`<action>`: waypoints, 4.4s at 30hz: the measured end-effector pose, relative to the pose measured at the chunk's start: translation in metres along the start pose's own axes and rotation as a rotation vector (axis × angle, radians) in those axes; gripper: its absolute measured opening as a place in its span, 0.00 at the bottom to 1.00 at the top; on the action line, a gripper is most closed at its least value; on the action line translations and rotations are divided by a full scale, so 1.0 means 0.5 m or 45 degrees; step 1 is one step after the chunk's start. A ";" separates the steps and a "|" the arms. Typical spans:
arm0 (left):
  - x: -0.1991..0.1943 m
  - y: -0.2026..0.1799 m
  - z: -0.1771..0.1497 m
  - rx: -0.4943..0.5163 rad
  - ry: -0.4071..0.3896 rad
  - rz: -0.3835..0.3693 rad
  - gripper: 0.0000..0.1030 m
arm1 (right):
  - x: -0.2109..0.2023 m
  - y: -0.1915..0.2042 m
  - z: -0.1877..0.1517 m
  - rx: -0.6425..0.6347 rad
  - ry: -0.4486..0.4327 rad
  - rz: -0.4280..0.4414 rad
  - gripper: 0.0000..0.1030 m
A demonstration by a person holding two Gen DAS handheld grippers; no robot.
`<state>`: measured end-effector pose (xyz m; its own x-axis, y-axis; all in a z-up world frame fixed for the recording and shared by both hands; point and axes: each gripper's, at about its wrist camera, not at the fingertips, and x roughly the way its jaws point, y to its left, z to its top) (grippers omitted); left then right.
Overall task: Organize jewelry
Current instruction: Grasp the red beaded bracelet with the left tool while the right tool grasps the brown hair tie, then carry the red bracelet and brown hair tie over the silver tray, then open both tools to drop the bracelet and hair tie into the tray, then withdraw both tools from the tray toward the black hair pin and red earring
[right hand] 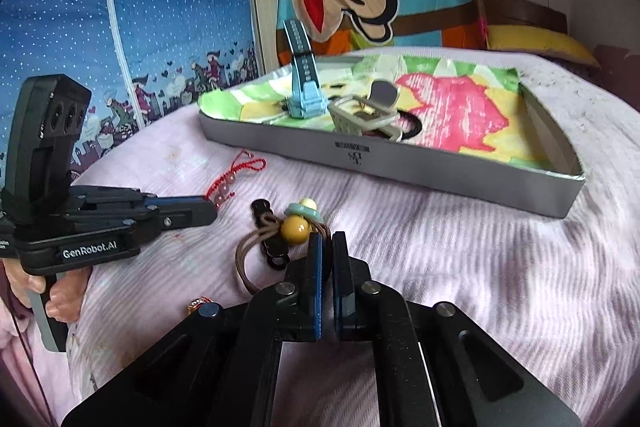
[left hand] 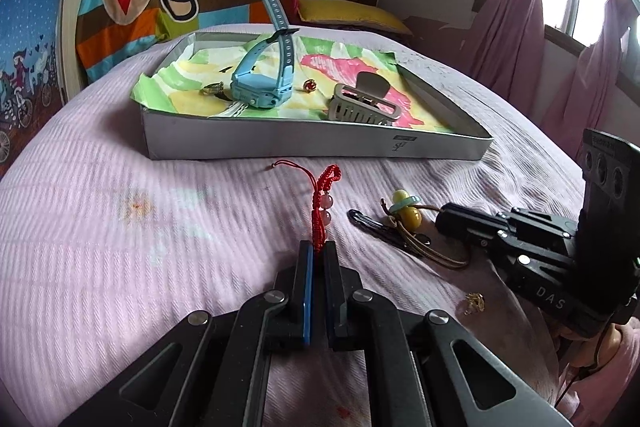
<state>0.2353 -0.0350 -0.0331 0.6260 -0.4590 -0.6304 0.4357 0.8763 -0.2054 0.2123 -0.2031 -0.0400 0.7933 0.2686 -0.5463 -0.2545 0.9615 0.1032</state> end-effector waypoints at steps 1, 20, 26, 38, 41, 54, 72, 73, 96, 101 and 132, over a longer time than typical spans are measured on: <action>-0.001 -0.001 -0.001 0.005 -0.005 -0.001 0.05 | -0.005 0.002 0.000 -0.008 -0.019 -0.007 0.04; -0.079 -0.040 0.021 0.079 -0.205 0.034 0.05 | -0.079 0.010 0.029 -0.025 -0.186 -0.050 0.04; -0.071 -0.049 0.080 0.068 -0.231 0.018 0.05 | -0.094 -0.006 0.091 -0.055 -0.262 -0.084 0.04; 0.043 -0.053 0.275 0.037 -0.215 0.048 0.05 | -0.041 -0.092 0.242 -0.016 -0.338 -0.201 0.04; 0.086 -0.055 0.306 0.039 -0.170 0.056 0.05 | -0.008 -0.117 0.256 0.013 -0.314 -0.214 0.04; 0.213 -0.065 0.337 0.075 0.091 0.076 0.05 | 0.107 -0.190 0.216 0.160 -0.112 -0.175 0.04; 0.253 -0.062 0.310 0.062 0.193 0.108 0.05 | 0.153 -0.225 0.177 0.286 0.021 -0.157 0.04; 0.251 -0.062 0.310 0.059 0.183 0.102 0.05 | 0.153 -0.224 0.177 0.286 0.022 -0.160 0.04; 0.128 -0.059 0.270 0.013 -0.071 0.115 0.40 | 0.044 -0.195 0.172 0.180 -0.115 -0.230 0.44; 0.084 -0.057 0.254 -0.008 -0.154 0.117 0.56 | -0.005 -0.178 0.167 0.151 -0.193 -0.254 0.57; -0.162 -0.057 0.107 0.001 -0.485 0.250 1.00 | -0.259 -0.040 0.103 0.082 -0.521 -0.262 0.99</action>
<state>0.2067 -0.0308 0.0638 0.8914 -0.3045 -0.3357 0.2846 0.9525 -0.1084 0.1431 -0.2545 0.0717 0.9801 0.0601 -0.1890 -0.0445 0.9953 0.0859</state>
